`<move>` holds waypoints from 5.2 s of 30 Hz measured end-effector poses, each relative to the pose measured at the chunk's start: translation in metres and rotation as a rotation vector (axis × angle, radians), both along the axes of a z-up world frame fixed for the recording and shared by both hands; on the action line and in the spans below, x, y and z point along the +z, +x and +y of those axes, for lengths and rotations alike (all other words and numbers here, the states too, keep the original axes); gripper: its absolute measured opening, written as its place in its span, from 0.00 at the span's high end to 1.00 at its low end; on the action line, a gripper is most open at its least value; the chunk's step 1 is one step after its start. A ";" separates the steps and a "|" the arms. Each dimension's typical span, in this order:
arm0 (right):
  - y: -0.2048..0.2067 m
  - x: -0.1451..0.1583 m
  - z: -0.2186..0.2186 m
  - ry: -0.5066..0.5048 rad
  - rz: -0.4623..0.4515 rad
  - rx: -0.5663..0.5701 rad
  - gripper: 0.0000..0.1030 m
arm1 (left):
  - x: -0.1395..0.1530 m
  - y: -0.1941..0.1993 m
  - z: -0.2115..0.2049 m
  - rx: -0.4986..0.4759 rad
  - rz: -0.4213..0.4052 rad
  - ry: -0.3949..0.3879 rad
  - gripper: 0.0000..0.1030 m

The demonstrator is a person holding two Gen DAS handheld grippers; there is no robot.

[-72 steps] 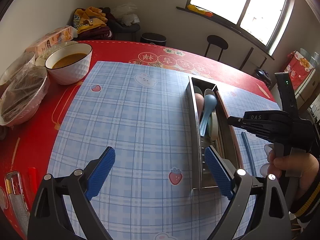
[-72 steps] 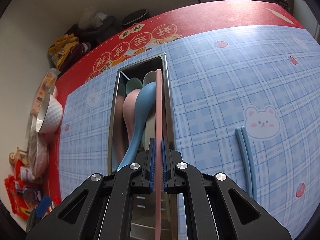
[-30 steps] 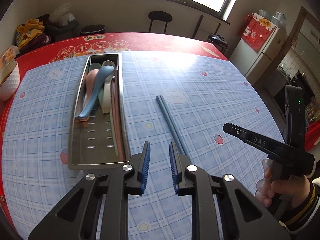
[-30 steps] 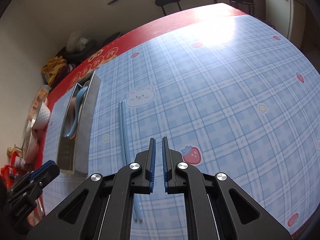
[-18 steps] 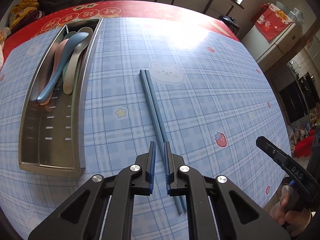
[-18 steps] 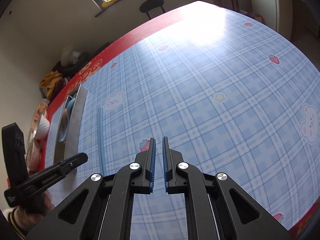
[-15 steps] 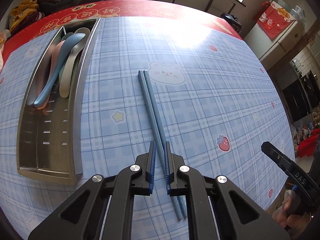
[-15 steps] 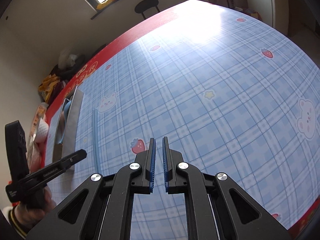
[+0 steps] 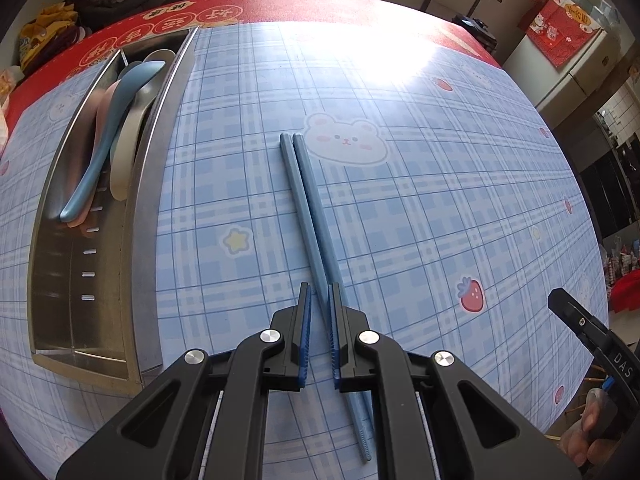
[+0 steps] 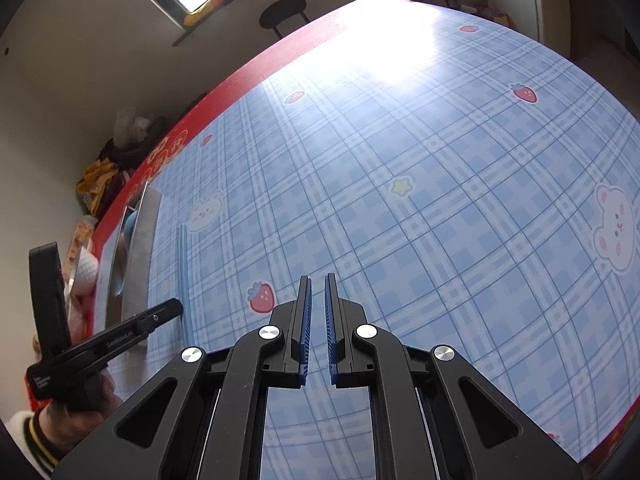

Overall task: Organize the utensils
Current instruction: 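Lower the left tool and grasp a blue chopstick from the table, then grasp the other blue chopstick with the right tool while the left tool lifts its chopstick, then lower the blue chopstick into the caddy and open the left tool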

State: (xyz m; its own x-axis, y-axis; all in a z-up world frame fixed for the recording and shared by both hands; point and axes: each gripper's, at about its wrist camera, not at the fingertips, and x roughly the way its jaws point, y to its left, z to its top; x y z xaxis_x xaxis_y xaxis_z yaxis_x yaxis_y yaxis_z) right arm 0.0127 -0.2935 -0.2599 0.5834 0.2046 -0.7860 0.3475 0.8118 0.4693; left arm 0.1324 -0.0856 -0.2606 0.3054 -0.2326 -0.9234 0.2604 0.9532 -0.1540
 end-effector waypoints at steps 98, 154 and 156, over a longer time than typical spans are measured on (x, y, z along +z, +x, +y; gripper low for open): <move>0.115 -0.014 0.176 -0.404 0.080 0.466 0.91 | 0.073 -0.062 0.160 0.211 -0.242 -0.168 0.95; 0.084 0.024 0.103 -0.121 -0.038 0.216 0.94 | 0.070 0.041 0.131 0.137 -0.117 -0.234 0.95; 0.083 0.023 0.099 -0.123 -0.034 0.207 0.94 | 0.070 0.059 0.125 0.129 -0.124 -0.219 0.95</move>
State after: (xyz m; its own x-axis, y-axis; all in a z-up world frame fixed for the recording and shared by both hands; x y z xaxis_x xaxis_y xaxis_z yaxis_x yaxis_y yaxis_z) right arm 0.0953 -0.1945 -0.2374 0.5658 0.2264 -0.7929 0.1538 0.9157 0.3712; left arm 0.1912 0.0397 -0.1905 0.4530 -0.3746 -0.8090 0.1688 0.9270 -0.3348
